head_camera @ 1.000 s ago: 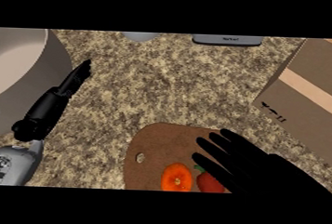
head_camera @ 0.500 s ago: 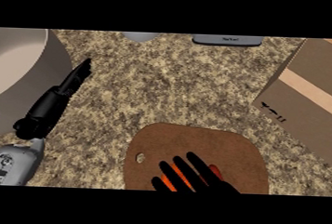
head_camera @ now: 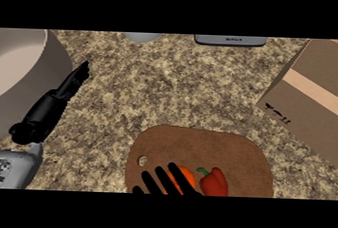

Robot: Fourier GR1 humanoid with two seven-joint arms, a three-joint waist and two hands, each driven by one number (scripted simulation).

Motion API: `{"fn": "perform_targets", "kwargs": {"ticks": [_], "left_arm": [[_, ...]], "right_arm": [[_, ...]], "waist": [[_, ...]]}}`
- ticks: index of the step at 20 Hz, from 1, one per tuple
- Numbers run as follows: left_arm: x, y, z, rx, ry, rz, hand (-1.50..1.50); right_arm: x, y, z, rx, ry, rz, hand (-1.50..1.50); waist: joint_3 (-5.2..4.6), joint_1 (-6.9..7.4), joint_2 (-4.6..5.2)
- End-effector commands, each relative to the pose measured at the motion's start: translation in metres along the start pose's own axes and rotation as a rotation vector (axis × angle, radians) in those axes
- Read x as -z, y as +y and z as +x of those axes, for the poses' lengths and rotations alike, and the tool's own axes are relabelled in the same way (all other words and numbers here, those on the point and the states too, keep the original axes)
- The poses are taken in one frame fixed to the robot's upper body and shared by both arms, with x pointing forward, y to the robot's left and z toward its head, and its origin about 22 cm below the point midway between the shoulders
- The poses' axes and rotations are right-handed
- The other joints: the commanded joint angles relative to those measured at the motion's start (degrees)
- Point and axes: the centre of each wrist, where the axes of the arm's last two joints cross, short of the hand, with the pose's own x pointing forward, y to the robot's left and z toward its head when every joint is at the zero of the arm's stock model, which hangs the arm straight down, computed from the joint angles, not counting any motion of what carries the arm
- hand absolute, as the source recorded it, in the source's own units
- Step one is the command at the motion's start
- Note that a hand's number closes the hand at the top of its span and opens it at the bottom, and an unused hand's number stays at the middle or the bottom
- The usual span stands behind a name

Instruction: Pick the squash from the cutting board and place it in the cardboard box

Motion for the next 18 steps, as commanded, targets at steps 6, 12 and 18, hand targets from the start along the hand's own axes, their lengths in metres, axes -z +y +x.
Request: {"fn": "perform_targets", "kwargs": {"ticks": [6, 12, 18], "left_arm": [[0.010, -0.012, 0.003, 0.009, 0.012, 0.007, 0.00], [0.009, 0.003, 0.017, 0.009, -0.002, 0.010, 0.00], [0.005, -0.004, -0.010, 0.018, -0.010, 0.013, 0.00]], "right_arm": [[0.030, 0.016, 0.019, -0.067, 0.128, 0.001, -1.50], [0.044, 0.027, 0.012, -0.131, 0.189, 0.048, -1.50], [0.053, 0.041, 0.001, -0.140, 0.191, 0.031, -1.50]], "waist": [[0.06, -0.07, 0.14], [0.08, 0.16, 0.10], [0.07, -0.01, 0.19]]}}
